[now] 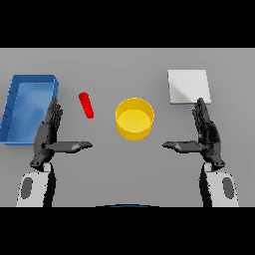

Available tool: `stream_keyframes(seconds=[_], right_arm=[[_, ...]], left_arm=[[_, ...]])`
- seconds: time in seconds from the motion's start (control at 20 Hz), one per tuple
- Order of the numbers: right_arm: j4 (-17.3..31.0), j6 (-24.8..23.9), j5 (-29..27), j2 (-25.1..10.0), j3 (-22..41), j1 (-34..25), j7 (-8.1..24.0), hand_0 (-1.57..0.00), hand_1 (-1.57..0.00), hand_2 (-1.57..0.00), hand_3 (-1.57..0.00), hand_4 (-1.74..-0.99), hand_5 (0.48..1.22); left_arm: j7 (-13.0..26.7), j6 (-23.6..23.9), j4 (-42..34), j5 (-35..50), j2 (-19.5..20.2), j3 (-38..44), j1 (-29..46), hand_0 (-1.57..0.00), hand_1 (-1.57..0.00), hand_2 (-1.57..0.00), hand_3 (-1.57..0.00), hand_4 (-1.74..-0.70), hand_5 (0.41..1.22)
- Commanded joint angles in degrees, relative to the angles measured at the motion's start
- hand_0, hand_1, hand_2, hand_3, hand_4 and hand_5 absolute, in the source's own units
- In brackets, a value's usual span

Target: Pick up the red beaker and tilt it to pour out 1 green nut into yellow bowl. Pick up the yellow bowl and place it on the metallic measuring scale.

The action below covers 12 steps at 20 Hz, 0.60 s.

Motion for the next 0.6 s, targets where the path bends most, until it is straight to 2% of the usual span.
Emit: stream_keyframes(seconds=[0.0, 0.25, 0.3, 0.35, 0.45, 0.55], right_arm=[[-0.09, -0.08, 0.06, 0.11, 0.12, 0.11, -0.08, 0.0, 0.0, 0.0, 0.0, -1.167, 0.599], [-1.11, -0.86, 1.33, 1.38, 1.58, 1.14, -0.23, 0.0, 0.0, 0.0, 0.0, -1.167, 0.599], [-2.82, -2.99, 8.26, -1.24, 3.82, 3.17, -4.49, 0.0, 0.0, 0.0, 0.0, -1.167, 0.599], [-3.99, -4.53, 12.97, -1.84, 5.98, 4.79, -5.77, 0.0, 0.0, 0.0, 0.0, -1.163, 0.595], [-6.51, -5.53, 16.73, -2.85, 7.54, 6.59, -6.02, 0.0, 0.0, 0.0, 0.0, -1.16, 0.591], [-7.78, -6.08, 18.27, -2.64, 8.31, 7.28, -4.23, 0.0, 0.0, 0.0, 0.0, -1.162, 0.591]], left_arm=[[-0.07, 0.02, -0.07, 0.03, 0.0, -0.01, 0.1, 0.0, 0.0, 0.0, 0.0, -1.15, 0.599], [-0.5, -0.16, -0.67, -0.11, -0.06, -0.38, 1.46, 0.0, 0.0, 0.0, 0.0, -1.15, 0.599], [-1.57, -0.88, -2.78, -2.15, 1.7, -1.81, 3.36, 0.0, 0.0, 0.0, 0.0, -1.15, 0.599], [-1.37, -1.31, -4.46, -3.39, 2.78, -2.79, 4.3, 0.0, 0.0, 0.0, 0.0, -1.16, 0.599], [0.23, -1.22, -7.41, -5.11, 3.19, -4.54, 5.6, 0.0, 0.0, 0.0, 0.0, -1.16, 0.599], [2.18, -1.25, -9.5, -5.88, 3.73, -5.31, 6.28, 0.0, 0.0, 0.0, 0.0, -1.16, 0.6]])
